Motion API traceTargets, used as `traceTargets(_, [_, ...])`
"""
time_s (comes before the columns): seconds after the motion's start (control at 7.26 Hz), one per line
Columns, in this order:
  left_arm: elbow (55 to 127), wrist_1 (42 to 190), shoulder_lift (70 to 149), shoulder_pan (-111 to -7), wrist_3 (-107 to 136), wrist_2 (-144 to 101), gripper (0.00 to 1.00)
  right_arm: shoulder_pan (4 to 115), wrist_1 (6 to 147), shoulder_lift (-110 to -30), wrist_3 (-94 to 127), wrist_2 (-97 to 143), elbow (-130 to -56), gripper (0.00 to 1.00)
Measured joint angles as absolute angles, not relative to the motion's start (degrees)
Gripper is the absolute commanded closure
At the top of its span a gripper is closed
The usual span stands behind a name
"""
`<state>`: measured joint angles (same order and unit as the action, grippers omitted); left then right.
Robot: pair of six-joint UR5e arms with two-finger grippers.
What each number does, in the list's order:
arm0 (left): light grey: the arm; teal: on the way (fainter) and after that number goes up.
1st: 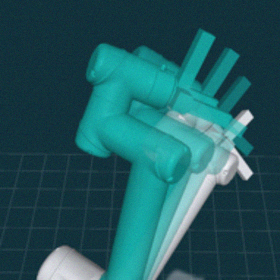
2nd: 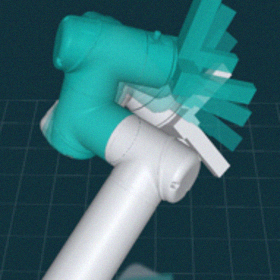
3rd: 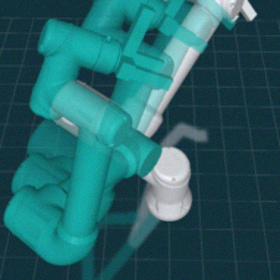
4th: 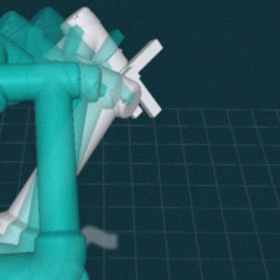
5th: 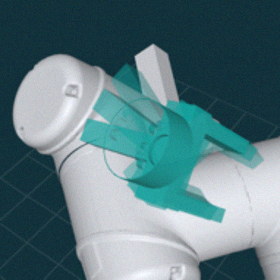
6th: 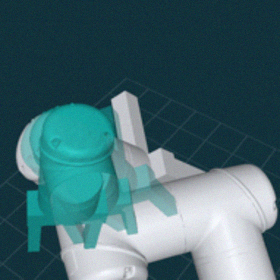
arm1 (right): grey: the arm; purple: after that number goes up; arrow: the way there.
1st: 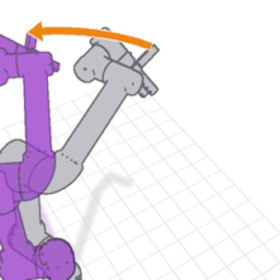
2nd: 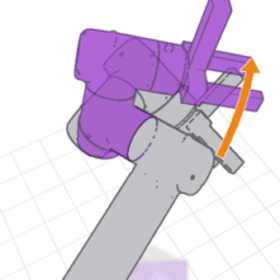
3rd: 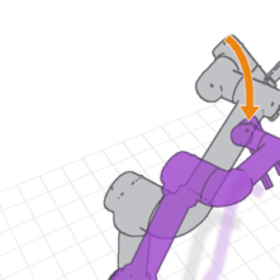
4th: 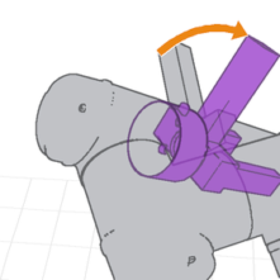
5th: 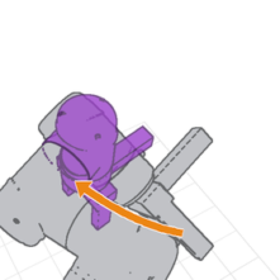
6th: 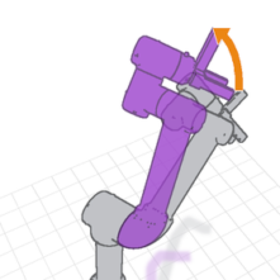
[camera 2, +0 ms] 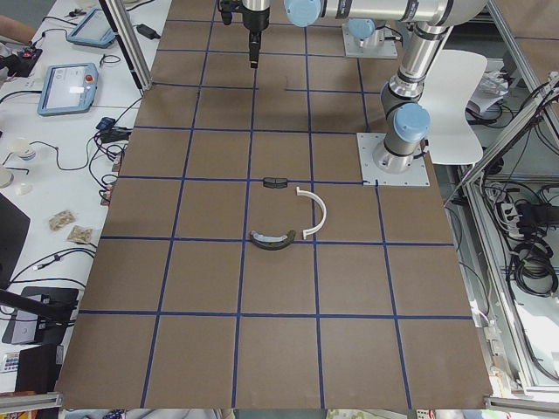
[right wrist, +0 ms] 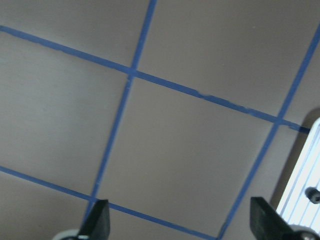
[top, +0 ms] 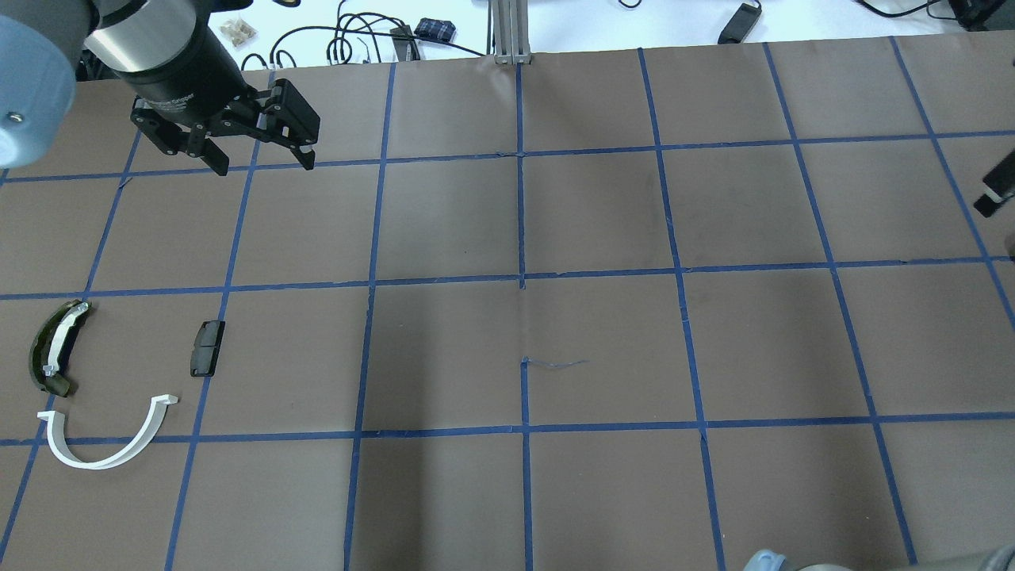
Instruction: Place bearing gear from tray to pile
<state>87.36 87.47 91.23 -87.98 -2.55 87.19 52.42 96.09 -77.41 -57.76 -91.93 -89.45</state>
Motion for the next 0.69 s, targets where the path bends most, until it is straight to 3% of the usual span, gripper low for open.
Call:
traceTargets(0.28, [87.4,87.2,91.3,-87.9,-2.5,87.2,0.0,43.2,108.7,-68.5,-75.8,-91.9,-88.9,0.0])
traceTargets(0.69, [87.3,87.0,91.1,-87.9,-2.5,87.1,0.0,37.9,116.3,-63.6,-104.2,-92.2,-89.6,0.0])
